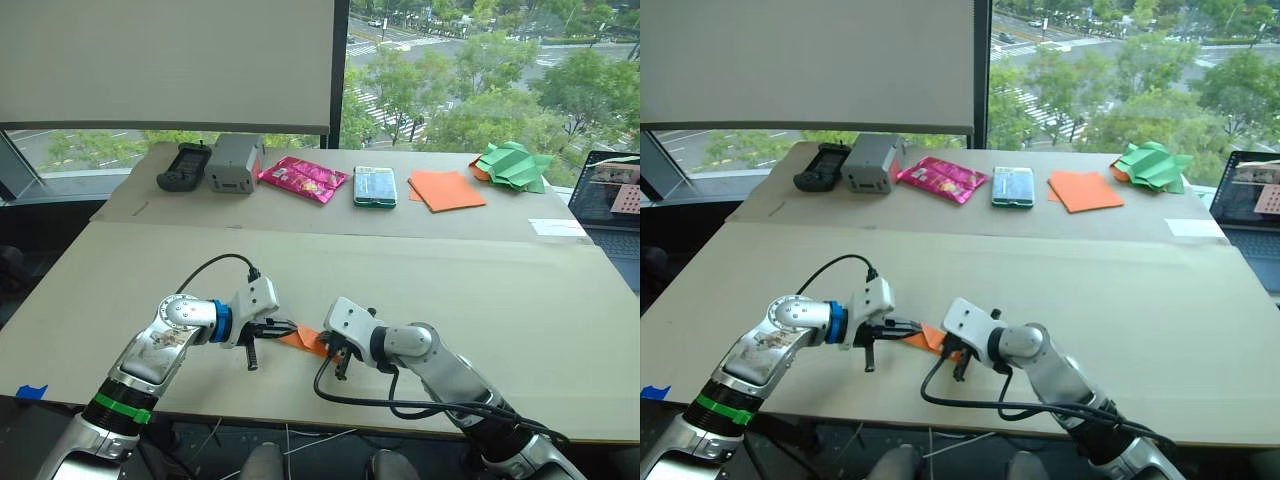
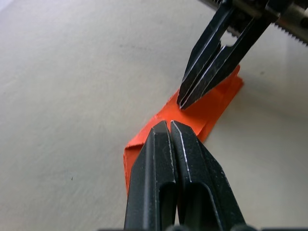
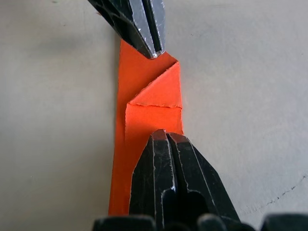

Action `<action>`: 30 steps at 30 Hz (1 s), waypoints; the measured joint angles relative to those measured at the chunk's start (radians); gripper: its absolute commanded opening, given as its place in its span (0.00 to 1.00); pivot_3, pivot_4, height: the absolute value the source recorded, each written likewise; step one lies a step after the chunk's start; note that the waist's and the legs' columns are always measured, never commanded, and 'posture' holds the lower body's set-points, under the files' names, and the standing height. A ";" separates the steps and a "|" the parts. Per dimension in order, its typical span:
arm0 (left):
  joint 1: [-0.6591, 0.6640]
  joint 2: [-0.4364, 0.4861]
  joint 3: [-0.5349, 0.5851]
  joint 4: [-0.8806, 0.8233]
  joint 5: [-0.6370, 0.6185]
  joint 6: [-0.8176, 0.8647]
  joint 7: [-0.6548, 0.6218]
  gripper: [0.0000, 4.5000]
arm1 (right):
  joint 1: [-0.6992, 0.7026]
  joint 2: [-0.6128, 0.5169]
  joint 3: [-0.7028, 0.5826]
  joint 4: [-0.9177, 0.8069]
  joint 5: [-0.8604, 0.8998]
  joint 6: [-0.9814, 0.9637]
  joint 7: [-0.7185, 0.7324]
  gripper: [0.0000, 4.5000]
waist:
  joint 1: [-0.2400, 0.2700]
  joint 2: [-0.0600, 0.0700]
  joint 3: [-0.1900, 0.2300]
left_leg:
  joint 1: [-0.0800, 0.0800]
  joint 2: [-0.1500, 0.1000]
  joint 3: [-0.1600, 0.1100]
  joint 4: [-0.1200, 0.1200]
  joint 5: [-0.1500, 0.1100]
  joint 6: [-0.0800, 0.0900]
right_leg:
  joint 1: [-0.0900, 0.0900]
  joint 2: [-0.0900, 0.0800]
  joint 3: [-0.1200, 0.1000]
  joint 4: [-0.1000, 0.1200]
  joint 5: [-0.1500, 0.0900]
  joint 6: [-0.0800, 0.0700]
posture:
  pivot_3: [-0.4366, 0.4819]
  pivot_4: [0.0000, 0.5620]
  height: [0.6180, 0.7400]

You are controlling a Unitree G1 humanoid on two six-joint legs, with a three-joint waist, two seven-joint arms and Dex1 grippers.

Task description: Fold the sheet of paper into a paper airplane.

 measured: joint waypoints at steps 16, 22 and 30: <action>-0.013 -0.072 -0.119 0.206 0.111 -0.179 0.017 0.03 | -0.021 0.014 -0.004 -0.003 0.001 0.034 -0.004 0.01 | 0.001 0.000 -0.001 | 0.001 0.000 0.000 0.000 0.000 0.000 | 0.000 0.000 0.000 0.000 0.000 0.000 | 0.48 0.27 0.69; -0.010 -0.073 -0.130 0.221 0.128 -0.218 0.010 0.03 | -0.039 0.031 -0.006 0.012 0.002 0.061 -0.006 0.01 | 0.000 0.001 -0.002 | 0.001 0.000 0.000 0.000 0.000 0.000 | 0.000 0.000 0.000 0.000 0.000 0.000 | 0.48 0.27 0.69; -0.011 -0.074 -0.136 0.225 0.128 -0.218 0.011 0.03 | -0.029 -0.016 0.022 0.001 0.001 0.072 0.015 0.01 | 0.003 0.002 -0.009 | 0.001 0.000 0.000 0.000 0.000 0.000 | 0.002 0.000 0.000 0.000 0.000 0.000 | 0.48 0.27 0.69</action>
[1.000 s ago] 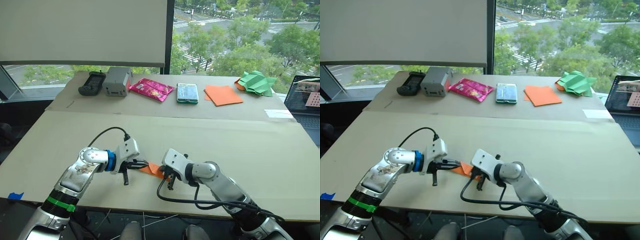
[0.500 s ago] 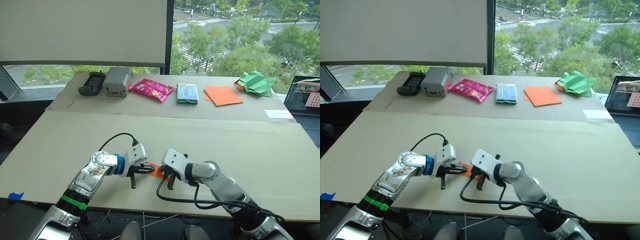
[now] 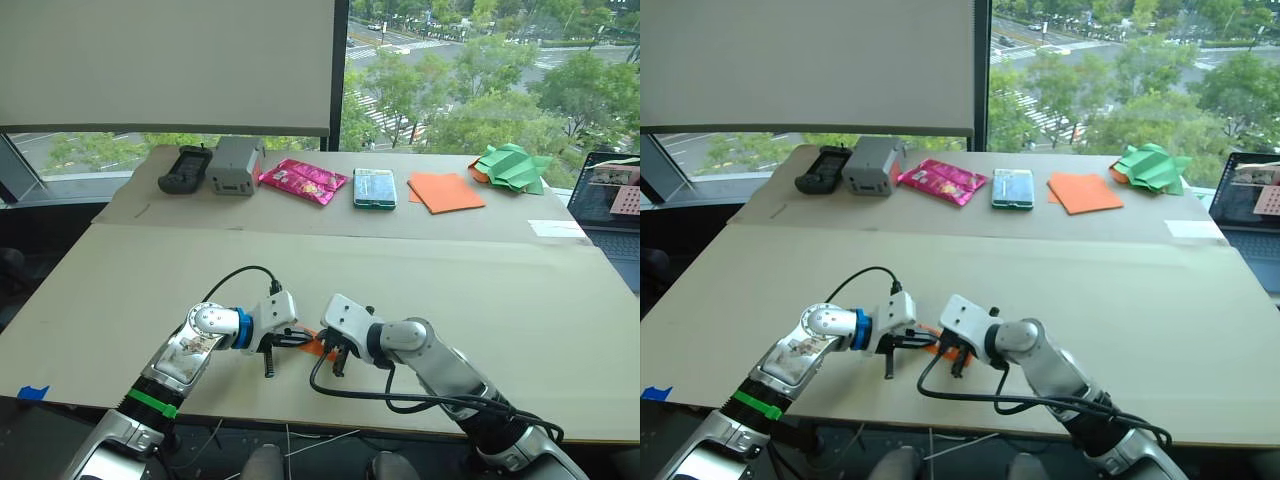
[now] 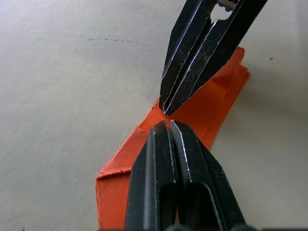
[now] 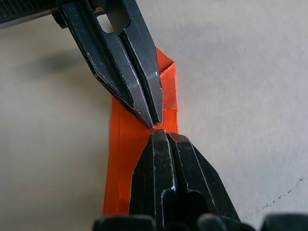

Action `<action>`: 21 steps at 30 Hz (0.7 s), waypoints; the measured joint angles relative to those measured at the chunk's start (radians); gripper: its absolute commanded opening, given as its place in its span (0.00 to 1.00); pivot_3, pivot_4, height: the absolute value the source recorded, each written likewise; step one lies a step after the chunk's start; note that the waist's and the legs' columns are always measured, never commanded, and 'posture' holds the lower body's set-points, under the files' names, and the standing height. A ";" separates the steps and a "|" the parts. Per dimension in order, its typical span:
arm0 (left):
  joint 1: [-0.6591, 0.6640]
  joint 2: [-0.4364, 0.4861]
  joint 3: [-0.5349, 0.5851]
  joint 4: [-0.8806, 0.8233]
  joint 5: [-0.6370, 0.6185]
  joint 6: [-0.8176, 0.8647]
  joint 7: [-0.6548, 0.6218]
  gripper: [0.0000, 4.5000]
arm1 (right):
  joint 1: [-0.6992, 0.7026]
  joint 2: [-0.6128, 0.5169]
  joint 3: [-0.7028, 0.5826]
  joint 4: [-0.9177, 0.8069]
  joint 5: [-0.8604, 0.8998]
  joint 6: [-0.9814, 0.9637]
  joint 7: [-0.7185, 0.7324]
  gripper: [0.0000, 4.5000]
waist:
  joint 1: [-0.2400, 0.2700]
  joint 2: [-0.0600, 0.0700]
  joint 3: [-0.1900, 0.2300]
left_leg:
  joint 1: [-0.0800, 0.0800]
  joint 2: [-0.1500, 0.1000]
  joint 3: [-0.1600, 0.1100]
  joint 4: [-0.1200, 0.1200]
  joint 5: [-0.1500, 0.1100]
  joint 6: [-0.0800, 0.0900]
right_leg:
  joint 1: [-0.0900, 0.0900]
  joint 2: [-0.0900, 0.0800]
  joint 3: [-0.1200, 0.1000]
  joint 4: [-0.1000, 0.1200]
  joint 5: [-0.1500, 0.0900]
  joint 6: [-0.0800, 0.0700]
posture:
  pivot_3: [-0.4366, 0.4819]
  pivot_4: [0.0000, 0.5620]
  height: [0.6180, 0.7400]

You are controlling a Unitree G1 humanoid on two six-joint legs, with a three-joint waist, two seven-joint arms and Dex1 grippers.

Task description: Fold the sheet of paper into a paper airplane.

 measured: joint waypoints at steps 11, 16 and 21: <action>0.015 0.014 -0.015 -0.005 0.015 -0.018 -0.001 0.03 | 0.049 -0.089 0.003 -0.075 0.010 0.017 0.020 0.01 | 0.004 -0.002 -0.015 | 0.000 0.000 0.000 0.000 0.000 0.000 | 0.000 0.000 0.000 -0.001 0.000 0.000 | 0.48 0.27 0.69; 0.015 0.015 -0.017 -0.005 0.015 -0.018 -0.001 0.03 | 0.082 -0.125 -0.011 -0.111 0.018 0.019 0.020 0.01 | 0.008 -0.002 -0.016 | 0.000 0.000 0.000 0.000 0.000 -0.001 | 0.000 -0.001 0.000 -0.001 0.000 0.000 | 0.48 0.27 0.69; 0.012 0.015 -0.020 -0.003 0.015 -0.019 -0.002 0.03 | 0.112 -0.170 -0.026 -0.147 0.026 0.019 0.021 0.01 | 0.013 -0.003 -0.016 | 0.000 0.000 0.000 0.000 0.000 -0.001 | 0.001 -0.001 0.000 -0.002 0.000 0.000 | 0.48 0.27 0.69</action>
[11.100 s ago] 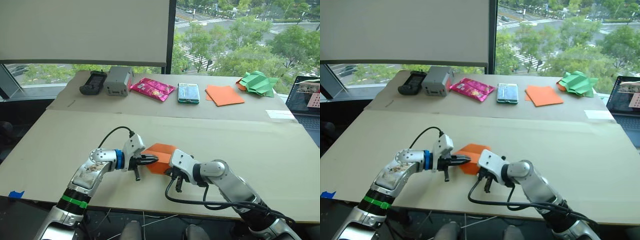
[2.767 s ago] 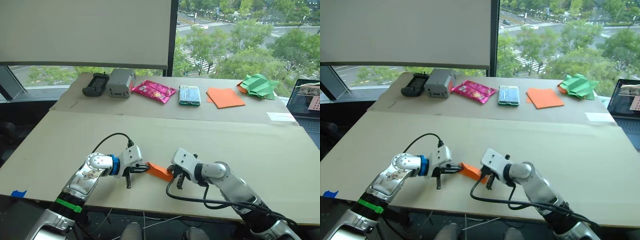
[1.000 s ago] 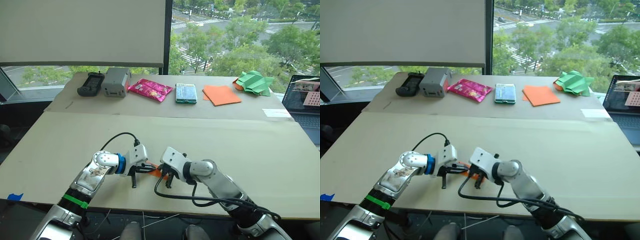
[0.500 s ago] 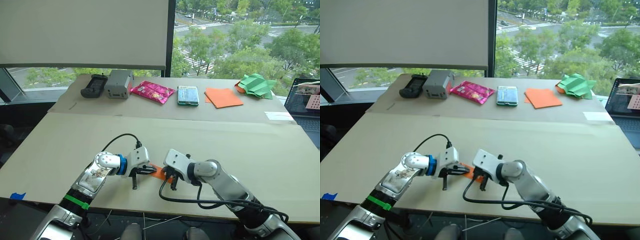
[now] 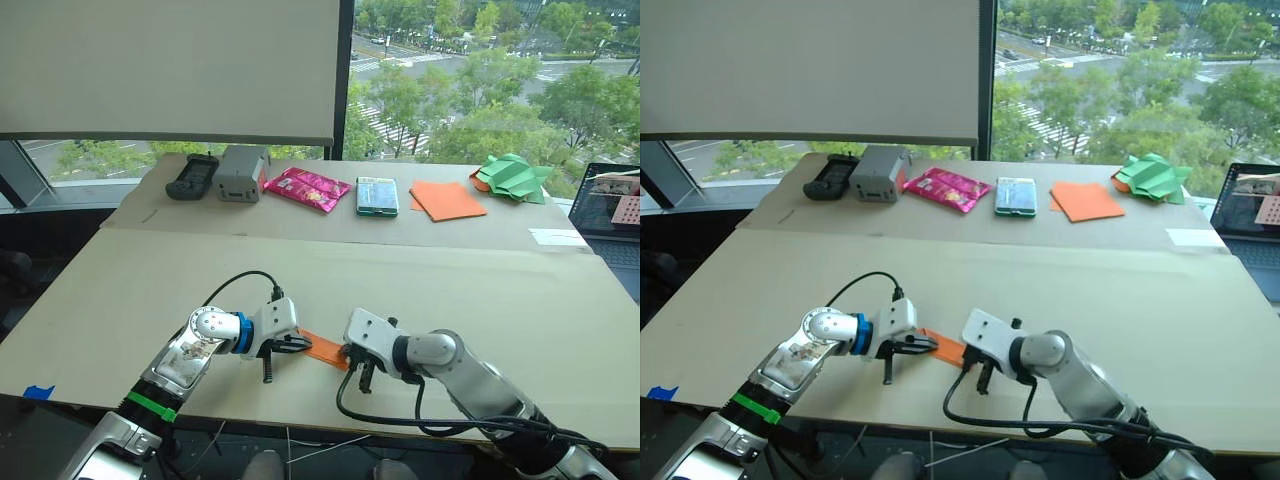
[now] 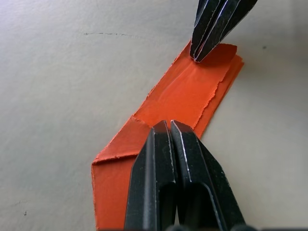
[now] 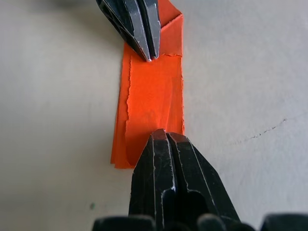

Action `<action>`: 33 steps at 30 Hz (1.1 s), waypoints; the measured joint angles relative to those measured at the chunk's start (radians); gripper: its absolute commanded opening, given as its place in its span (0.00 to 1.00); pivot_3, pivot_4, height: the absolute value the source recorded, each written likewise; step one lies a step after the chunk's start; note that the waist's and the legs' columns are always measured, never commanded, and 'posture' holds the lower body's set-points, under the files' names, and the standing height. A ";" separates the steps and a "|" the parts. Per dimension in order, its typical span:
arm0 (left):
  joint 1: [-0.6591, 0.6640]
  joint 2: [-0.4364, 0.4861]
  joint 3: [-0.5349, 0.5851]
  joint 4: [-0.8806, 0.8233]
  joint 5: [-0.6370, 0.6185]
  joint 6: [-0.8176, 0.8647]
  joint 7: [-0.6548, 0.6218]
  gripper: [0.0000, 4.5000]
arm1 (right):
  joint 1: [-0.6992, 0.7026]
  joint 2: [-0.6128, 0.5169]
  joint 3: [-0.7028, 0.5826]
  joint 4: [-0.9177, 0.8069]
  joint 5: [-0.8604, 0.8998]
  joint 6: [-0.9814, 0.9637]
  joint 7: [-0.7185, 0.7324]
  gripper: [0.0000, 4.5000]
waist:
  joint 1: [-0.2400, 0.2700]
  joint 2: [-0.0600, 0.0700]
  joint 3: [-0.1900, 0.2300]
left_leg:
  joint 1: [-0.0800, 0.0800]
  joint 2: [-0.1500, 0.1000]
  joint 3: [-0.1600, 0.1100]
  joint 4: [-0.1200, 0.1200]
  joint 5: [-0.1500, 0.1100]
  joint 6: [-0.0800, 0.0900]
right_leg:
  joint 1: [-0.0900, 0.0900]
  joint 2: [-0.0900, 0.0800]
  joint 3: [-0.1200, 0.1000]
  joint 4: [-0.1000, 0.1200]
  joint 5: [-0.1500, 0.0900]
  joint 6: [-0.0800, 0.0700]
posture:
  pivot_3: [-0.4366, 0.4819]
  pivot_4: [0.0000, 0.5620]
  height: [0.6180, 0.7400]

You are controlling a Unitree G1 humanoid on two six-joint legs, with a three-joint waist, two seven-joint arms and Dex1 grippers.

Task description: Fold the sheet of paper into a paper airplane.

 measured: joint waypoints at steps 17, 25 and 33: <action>-0.040 -0.002 -0.001 0.015 -0.001 -0.009 -0.019 0.03 | 0.111 0.055 -0.234 -0.117 0.226 -0.038 0.023 0.01 | -0.001 0.000 0.025 | -0.002 -0.001 0.000 -0.001 0.000 0.000 | -0.003 -0.002 -0.001 -0.001 0.000 0.001 | 0.48 0.27 0.69; -0.049 -0.006 -0.002 0.023 0.000 -0.011 -0.023 0.03 | 0.057 0.111 -0.132 -0.033 0.159 -0.060 -0.036 0.01 | -0.010 0.000 0.025 | -0.002 -0.001 0.000 0.000 0.000 0.000 | -0.002 -0.002 -0.001 -0.001 0.000 0.001 | 0.48 0.27 0.69; -0.091 -0.036 -0.016 0.054 0.020 -0.004 -0.033 0.03 | 0.064 0.097 -0.084 0.025 0.105 -0.074 -0.054 0.01 | -0.005 0.001 0.024 | -0.002 -0.002 0.001 0.000 0.000 0.000 | -0.001 -0.002 -0.001 -0.001 0.000 0.001 | 0.48 0.27 0.69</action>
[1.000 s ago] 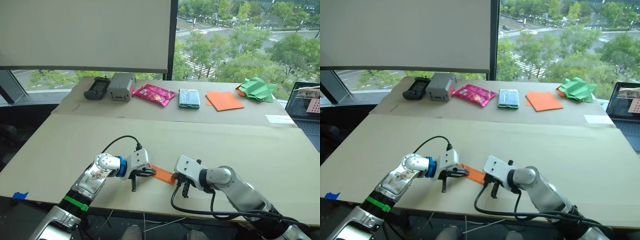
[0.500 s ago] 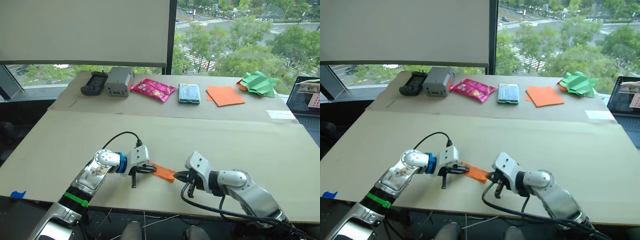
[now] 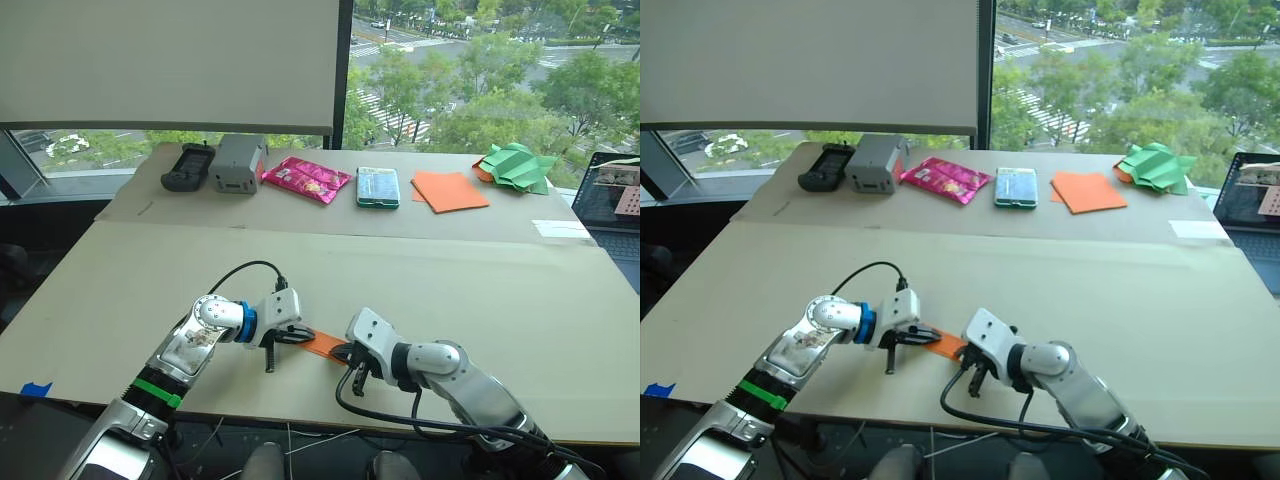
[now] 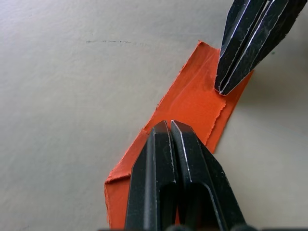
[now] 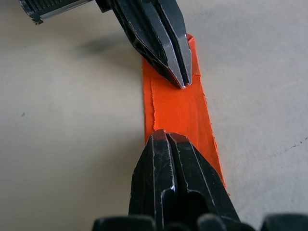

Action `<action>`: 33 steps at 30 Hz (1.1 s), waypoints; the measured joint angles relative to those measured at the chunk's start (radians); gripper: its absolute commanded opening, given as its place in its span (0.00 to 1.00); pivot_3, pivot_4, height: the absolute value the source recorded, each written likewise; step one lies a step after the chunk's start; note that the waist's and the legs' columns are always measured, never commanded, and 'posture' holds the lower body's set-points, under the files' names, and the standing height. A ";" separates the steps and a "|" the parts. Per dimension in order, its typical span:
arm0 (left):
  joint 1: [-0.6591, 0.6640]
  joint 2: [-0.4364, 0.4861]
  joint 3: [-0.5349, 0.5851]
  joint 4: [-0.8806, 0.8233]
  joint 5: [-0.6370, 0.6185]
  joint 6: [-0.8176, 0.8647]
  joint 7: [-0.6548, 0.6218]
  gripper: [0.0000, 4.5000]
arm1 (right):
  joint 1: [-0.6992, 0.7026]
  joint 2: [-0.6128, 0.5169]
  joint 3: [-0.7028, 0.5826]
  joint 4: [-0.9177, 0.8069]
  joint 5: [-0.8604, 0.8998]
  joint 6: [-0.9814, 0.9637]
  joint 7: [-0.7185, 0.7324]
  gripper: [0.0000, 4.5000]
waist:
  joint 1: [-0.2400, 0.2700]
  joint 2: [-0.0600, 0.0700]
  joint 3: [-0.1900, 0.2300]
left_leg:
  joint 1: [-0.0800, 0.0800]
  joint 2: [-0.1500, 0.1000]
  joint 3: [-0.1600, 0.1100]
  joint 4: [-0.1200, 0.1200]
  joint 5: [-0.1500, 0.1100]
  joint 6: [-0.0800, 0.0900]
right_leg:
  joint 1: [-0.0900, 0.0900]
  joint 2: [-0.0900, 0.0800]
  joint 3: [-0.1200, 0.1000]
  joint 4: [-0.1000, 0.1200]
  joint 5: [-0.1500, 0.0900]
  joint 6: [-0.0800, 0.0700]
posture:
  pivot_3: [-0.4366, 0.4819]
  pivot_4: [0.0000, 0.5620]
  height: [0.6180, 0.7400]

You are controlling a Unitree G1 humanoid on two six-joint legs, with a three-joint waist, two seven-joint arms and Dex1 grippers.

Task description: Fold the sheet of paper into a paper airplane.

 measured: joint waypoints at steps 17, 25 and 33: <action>-0.073 -0.049 -0.038 0.153 0.045 -0.112 -0.055 0.03 | 0.001 -0.001 0.019 -0.025 0.002 0.085 -0.027 0.01 | 0.009 -0.005 -0.011 | 0.000 0.000 0.000 0.001 0.000 0.000 | 0.001 0.000 0.000 0.000 0.000 0.000 | 0.48 0.27 0.69; -0.092 -0.052 -0.047 0.222 0.047 -0.170 -0.078 0.03 | 0.010 -0.001 0.019 -0.038 0.002 0.101 -0.039 0.01 | 0.008 -0.006 -0.014 | 0.001 0.000 0.000 0.001 0.000 0.000 | 0.001 0.000 0.000 0.000 0.000 0.000 | 0.48 0.27 0.69; -0.098 -0.043 -0.045 0.272 0.047 -0.219 -0.081 0.03 | 0.017 0.002 0.022 -0.042 0.003 0.113 -0.048 0.01 | -0.007 -0.005 -0.021 | 0.002 0.000 0.000 0.001 0.000 0.000 | 0.001 0.000 0.000 0.000 0.000 0.000 | 0.48 0.27 0.69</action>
